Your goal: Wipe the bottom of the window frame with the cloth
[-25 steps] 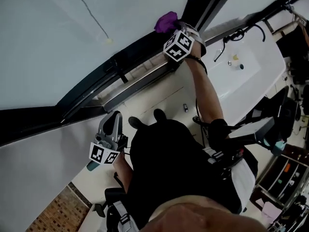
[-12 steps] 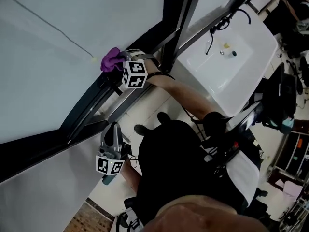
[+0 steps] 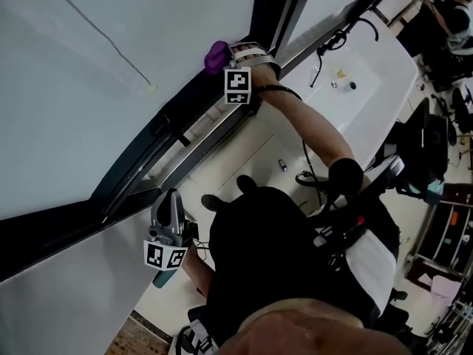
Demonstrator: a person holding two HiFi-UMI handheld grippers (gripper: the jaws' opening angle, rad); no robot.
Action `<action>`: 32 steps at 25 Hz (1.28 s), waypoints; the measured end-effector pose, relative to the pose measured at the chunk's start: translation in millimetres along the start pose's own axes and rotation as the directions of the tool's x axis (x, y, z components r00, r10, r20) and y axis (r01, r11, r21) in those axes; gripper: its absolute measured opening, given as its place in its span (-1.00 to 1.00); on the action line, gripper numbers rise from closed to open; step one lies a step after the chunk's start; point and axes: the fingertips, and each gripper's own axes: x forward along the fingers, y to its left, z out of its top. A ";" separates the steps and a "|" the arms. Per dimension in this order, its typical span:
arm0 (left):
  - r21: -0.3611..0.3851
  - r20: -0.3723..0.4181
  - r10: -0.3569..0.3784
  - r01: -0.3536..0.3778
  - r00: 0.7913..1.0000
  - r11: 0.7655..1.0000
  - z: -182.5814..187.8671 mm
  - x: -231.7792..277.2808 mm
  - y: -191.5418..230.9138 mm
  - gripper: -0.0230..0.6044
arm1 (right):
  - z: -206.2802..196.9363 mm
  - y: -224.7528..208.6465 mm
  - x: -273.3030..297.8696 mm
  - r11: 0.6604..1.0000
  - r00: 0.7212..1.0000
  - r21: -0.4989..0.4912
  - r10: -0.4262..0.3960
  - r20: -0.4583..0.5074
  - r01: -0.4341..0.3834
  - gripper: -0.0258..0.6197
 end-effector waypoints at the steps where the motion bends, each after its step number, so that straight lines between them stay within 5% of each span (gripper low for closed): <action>1: -0.001 0.003 0.000 0.000 1.000 1.000 1.1 -1.0 0.6 -0.93 | -8.1 -2.5 2.9 0.999 0.999 -0.046 -0.016 -0.037 0.014 -0.74; 9: -0.017 0.010 0.028 -0.027 1.000 0.999 3.4 -14.1 15.6 -0.93 | -63.4 -16.4 26.7 0.926 0.957 -0.377 -0.125 -0.261 0.018 -0.74; 14: -0.020 0.003 0.017 -0.017 1.000 1.000 3.5 -12.1 17.2 -0.93 | -89.3 -21.0 38.3 0.878 0.916 -0.476 -0.141 -0.376 -0.060 -0.74; 18: -0.011 0.001 -0.002 0.002 1.000 1.000 5.3 -7.6 12.7 -0.93 | -92.0 -18.0 37.7 0.871 0.913 -0.480 -0.106 -0.394 -0.107 -0.74; 22: -0.001 -0.001 0.002 -0.002 1.000 1.000 6.4 -9.3 13.2 -0.93 | -105.3 -2.2 19.2 0.908 0.901 -0.379 -0.006 -0.434 -0.177 -0.74; 24: -0.001 -0.002 0.003 -0.003 1.000 1.000 6.1 -8.5 13.0 -0.93 | -115.0 21.0 -3.9 0.941 0.886 -0.211 0.152 -0.438 -0.266 -0.73; 26: -0.002 -0.008 0.000 0.000 1.000 1.000 4.9 -4.8 12.2 -0.93 | -111.4 46.7 -35.5 0.937 0.888 0.057 0.345 -0.303 -0.345 -0.73; 28: -0.004 -0.017 -0.016 0.016 1.000 1.000 2.4 3.0 9.7 -0.93 | -93.0 59.2 -70.0 0.832 0.898 0.379 0.440 -0.010 -0.404 -0.72; 30: -0.003 -0.026 -0.048 0.047 0.999 0.999 0.4 15.4 3.1 -0.93 | -75.8 58.1 -99.4 0.613 0.882 0.636 0.369 0.294 -0.469 -0.72; 32: 0.008 -0.035 -0.085 0.085 0.996 0.996 -0.5 29.7 -8.9 -0.93 | -62.7 53.2 -124.5 0.360 0.824 0.742 0.211 0.526 -0.566 -0.72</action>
